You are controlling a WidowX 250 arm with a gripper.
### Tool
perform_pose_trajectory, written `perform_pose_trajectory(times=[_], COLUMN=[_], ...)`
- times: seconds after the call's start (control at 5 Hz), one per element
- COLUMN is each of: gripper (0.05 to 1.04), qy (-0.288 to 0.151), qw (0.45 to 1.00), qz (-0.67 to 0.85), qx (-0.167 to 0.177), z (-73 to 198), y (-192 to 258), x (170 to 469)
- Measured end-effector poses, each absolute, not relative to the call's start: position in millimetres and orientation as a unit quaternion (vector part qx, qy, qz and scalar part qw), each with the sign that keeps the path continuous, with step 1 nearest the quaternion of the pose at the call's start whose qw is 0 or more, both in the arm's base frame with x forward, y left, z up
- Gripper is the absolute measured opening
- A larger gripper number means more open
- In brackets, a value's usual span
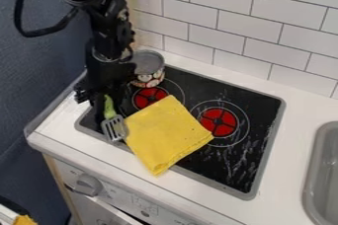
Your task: Move the spatula on the right side of the stove
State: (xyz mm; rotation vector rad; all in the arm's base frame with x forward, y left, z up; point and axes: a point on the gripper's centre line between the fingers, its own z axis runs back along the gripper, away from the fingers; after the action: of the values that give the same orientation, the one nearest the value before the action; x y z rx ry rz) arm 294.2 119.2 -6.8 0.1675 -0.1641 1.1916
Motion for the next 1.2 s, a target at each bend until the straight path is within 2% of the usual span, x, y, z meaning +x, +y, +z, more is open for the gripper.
perform_pose_trajectory(times=[0.2,0.4,0.6,0.8,1.0,1.2], gripper=[0.431,0.431,0.431,0.431,0.431,0.431], qy=[-0.096,-0.109,-0.122,-0.122,-0.118,-0.115], qw=[0.821,0.827,0.866,0.885,0.903,0.915], qz=[0.562,0.551,0.484,0.448,0.411,0.386], qx=[0.038,0.016,-0.019,-0.035,-0.043,-0.038], z=[19,34,54,60,55,36], y=[110,86,31,-12,-52,-75], x=[296,294,292,290,290,293])
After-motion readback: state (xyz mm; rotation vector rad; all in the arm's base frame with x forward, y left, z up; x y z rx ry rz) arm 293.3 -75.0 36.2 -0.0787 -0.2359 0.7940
